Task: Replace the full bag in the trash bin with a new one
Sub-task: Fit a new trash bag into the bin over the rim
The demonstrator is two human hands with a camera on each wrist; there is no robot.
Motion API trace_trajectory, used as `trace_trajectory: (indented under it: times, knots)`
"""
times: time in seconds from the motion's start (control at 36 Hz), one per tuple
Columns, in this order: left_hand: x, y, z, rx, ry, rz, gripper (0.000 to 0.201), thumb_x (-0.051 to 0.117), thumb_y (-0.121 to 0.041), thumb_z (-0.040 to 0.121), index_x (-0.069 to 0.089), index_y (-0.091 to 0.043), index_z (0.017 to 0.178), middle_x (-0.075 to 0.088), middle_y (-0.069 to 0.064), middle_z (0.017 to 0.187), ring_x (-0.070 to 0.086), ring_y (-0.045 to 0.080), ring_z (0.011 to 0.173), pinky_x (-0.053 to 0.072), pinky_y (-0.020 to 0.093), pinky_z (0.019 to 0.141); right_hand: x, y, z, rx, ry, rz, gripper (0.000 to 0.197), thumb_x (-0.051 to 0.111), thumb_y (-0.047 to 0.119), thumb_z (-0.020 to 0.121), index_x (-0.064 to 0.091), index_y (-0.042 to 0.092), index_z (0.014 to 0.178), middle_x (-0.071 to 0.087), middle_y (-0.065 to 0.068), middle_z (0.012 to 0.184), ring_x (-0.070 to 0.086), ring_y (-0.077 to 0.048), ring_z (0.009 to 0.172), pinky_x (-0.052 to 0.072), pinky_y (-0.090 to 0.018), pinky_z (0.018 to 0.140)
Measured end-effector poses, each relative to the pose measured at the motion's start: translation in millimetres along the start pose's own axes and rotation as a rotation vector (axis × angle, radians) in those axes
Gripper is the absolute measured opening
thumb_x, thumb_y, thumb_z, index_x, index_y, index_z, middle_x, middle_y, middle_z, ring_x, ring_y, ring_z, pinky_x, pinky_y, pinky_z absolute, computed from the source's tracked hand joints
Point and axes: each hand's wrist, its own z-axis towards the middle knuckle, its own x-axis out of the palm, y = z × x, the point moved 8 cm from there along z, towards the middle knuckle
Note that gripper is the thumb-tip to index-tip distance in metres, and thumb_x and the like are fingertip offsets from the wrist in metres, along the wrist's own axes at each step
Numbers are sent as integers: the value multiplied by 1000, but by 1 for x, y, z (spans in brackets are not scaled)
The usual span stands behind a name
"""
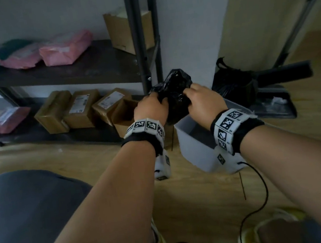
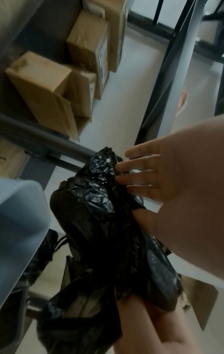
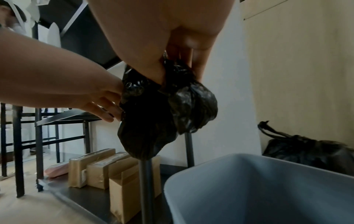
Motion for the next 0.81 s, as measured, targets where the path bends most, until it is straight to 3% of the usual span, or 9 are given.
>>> trace_trajectory:
  times: [0.08,0.22,0.33,0.42,0.47,0.56,0.61,0.69,0.81]
  knots:
    - [12,-24,2,26,6,-6,43,46,-38,91,51,-16,128,59,11,125,56,32,113,48,44,95,-8,-22,-9,21,-27,16,28,48,-1,83,59,4,108,54,-15,110,53,-33,105,47,-38,74]
    - [32,-59,11,36,24,-26,65,52,-46,90,32,-14,141,46,16,136,50,36,121,45,45,98,-14,-60,-22,47,-60,34,22,49,-4,81,62,1,98,54,-16,104,52,-34,103,50,-42,72]
    - [49,-83,22,106,74,-4,66,53,-43,89,26,-24,146,40,16,138,48,38,122,44,48,100,-11,-88,-32,61,-78,27,20,51,-9,78,63,2,90,54,-15,96,54,-34,96,49,-42,67]
    - [60,-99,30,198,100,97,37,52,-34,91,57,-18,124,48,16,123,53,36,110,48,46,94,-7,-105,-40,83,-86,44,21,51,-10,78,60,2,94,55,-17,95,55,-37,92,49,-43,63]
    - [65,-106,36,215,112,117,28,48,-30,93,65,-11,106,54,16,111,56,34,104,50,45,89,-4,-115,-45,135,-65,66,25,50,-3,84,54,5,108,55,-17,104,54,-37,96,49,-43,67]
    - [65,-113,44,221,75,114,26,44,-21,95,64,-7,105,59,18,108,57,34,103,50,39,85,7,-132,-47,252,51,143,47,50,5,88,40,15,132,49,-15,126,53,-38,109,47,-43,85]
    - [64,-117,48,229,52,101,25,42,-16,95,62,-6,106,60,17,109,58,34,103,43,32,77,9,-139,-48,299,78,213,57,49,4,87,34,19,140,44,-15,134,51,-38,114,46,-43,92]
    - [61,-127,50,259,46,45,21,41,-14,95,60,-6,103,64,17,105,60,34,98,42,31,74,2,-147,-46,351,12,279,56,46,2,88,35,18,140,41,-16,136,52,-40,110,47,-41,87]
    - [67,-138,52,260,130,-92,18,42,-17,94,59,-11,99,69,12,98,64,31,89,53,41,83,-3,-164,-44,460,-67,326,48,47,5,90,35,16,135,42,-14,135,55,-38,101,46,-38,74]
